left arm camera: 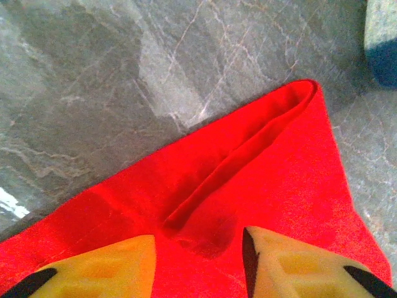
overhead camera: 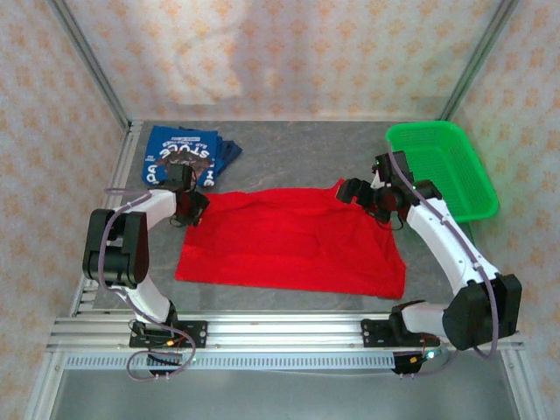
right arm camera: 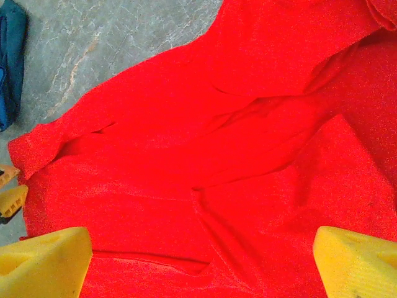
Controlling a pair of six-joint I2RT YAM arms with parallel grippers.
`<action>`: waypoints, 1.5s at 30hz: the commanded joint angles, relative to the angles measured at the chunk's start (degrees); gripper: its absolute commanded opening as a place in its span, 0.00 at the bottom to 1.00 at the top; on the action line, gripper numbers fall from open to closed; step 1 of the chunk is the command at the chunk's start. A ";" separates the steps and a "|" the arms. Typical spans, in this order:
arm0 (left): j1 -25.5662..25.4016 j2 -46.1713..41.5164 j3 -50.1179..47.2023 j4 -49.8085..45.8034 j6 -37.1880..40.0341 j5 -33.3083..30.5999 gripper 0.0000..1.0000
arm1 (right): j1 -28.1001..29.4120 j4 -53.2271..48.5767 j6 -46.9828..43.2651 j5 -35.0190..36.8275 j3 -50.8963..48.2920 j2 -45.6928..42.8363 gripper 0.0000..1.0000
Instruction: Fold and stack the t-shirts
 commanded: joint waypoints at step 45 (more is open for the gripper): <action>2.41 -18.40 10.98 -19.81 18.19 -4.83 0.00 | -9.89 -3.71 9.64 9.69 19.30 28.91 0.65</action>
